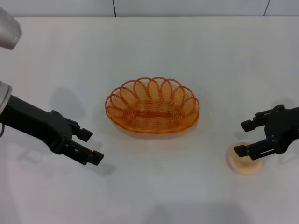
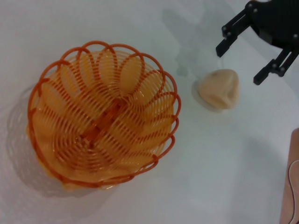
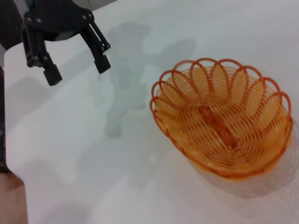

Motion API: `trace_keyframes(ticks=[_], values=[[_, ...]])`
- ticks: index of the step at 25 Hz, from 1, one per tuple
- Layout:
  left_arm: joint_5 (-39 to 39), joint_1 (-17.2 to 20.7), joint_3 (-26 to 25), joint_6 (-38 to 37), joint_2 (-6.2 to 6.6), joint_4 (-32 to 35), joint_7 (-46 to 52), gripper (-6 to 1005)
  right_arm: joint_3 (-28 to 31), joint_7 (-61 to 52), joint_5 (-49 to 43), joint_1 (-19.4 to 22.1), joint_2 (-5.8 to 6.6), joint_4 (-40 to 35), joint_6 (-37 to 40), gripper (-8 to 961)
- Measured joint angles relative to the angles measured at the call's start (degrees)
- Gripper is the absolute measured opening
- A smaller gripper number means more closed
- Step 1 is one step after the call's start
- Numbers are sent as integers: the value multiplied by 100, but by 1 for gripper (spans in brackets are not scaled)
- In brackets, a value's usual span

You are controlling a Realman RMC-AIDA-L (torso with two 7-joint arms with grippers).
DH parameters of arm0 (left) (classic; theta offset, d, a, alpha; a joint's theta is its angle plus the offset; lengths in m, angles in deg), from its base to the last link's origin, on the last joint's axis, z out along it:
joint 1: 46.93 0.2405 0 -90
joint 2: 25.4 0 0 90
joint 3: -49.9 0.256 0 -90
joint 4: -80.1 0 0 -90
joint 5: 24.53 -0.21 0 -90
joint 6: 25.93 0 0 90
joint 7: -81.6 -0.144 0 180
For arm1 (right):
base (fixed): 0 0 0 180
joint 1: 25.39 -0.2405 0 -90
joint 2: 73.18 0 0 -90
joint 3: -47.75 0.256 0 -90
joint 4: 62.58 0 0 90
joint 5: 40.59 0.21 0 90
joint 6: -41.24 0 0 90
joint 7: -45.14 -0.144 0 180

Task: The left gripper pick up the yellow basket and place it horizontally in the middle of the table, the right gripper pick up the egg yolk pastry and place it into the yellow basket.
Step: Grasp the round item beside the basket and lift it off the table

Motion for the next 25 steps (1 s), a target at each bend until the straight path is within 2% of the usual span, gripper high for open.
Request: trace_keyframes(ticks=[8, 17, 25], values=[[2, -13, 9, 19, -20, 0, 22, 887, -125, 31, -123, 13, 1, 366, -340, 765], [2, -14, 3, 43, -27, -7, 26, 888, -248, 30, -204, 74, 5, 441, -502, 757], [-7, -17, 6, 65, -29, -35, 27, 888, -324, -10, -443, 83, -6, 425, -505, 437]])
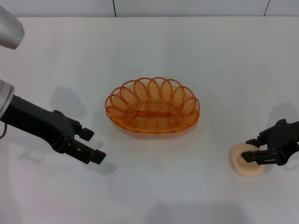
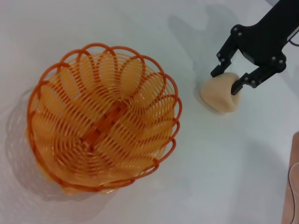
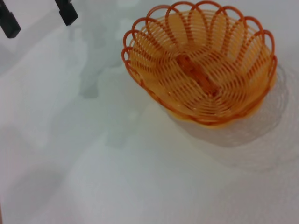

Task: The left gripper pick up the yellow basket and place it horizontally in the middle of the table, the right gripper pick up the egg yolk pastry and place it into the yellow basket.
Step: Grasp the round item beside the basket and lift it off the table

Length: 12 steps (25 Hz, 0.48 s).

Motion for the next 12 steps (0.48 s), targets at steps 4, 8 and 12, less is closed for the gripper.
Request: trace_keyframes(ticks=[4, 8, 12], values=[[6, 0, -2, 3, 0, 0, 0, 888, -1, -9, 27, -1, -1, -85, 63, 324], [8, 0, -2, 5, 0, 0, -4, 888, 8, -128, 88, -47, -2, -194, 99, 279], [12, -6, -3, 42, 0, 0, -23, 888, 9, -155, 172, -57, -2, -283, 127, 234]])
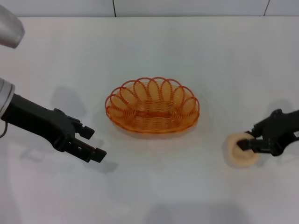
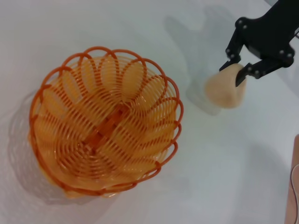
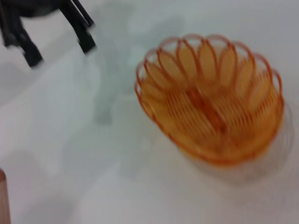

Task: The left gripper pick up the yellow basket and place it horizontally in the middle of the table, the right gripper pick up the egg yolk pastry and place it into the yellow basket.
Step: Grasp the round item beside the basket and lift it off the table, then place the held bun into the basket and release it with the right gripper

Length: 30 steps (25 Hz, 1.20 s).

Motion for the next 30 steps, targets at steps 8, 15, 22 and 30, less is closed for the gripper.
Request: trace_keyframes(ticks=[8, 15, 22, 30], values=[[7, -3, 9, 24, 0, 0, -40, 888, -219, -48, 693, -304, 0, -501, -163, 168], [7, -2, 17, 37, -61, 0, -84, 888, -972, -74, 762, -863, -23, -215, -934, 90], [7, -2, 15, 61, -81, 1, -92, 887, -1402, -84, 821, -1222, -42, 127, -1646, 54], [10, -8, 34, 103, -96, 1, -92, 887, -1585, -78, 875, -1281, -44, 283, -2136, 51]])
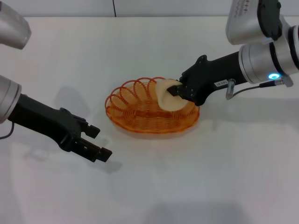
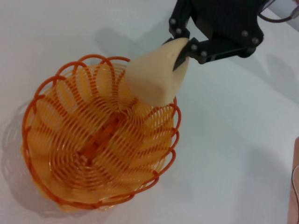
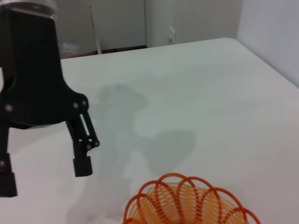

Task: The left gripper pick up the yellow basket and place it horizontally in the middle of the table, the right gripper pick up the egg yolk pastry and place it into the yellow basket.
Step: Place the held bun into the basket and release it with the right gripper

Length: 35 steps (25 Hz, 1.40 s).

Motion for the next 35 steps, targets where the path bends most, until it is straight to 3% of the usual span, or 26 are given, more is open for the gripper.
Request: trace_keyframes(ticks=[12, 20, 24, 31, 35], values=[[4, -3, 2, 52, 0, 0, 0, 887, -153, 36, 3, -73, 0, 169, -304, 42], [5, -3, -12, 69, 0, 0, 0, 887, -164, 42, 3, -77, 1, 215, -369, 330], [7, 5, -33, 72, 0, 0, -2, 887, -138, 46, 91, 12, 24, 83, -345, 418], [16, 35, -37, 79, 0, 0, -18, 887, 25, 185, 254, 725, 50, -655, -236, 572], [23, 59, -34, 77, 0, 0, -54, 887, 356, 398, 542, 1076, 57, -792, 156, 724]])
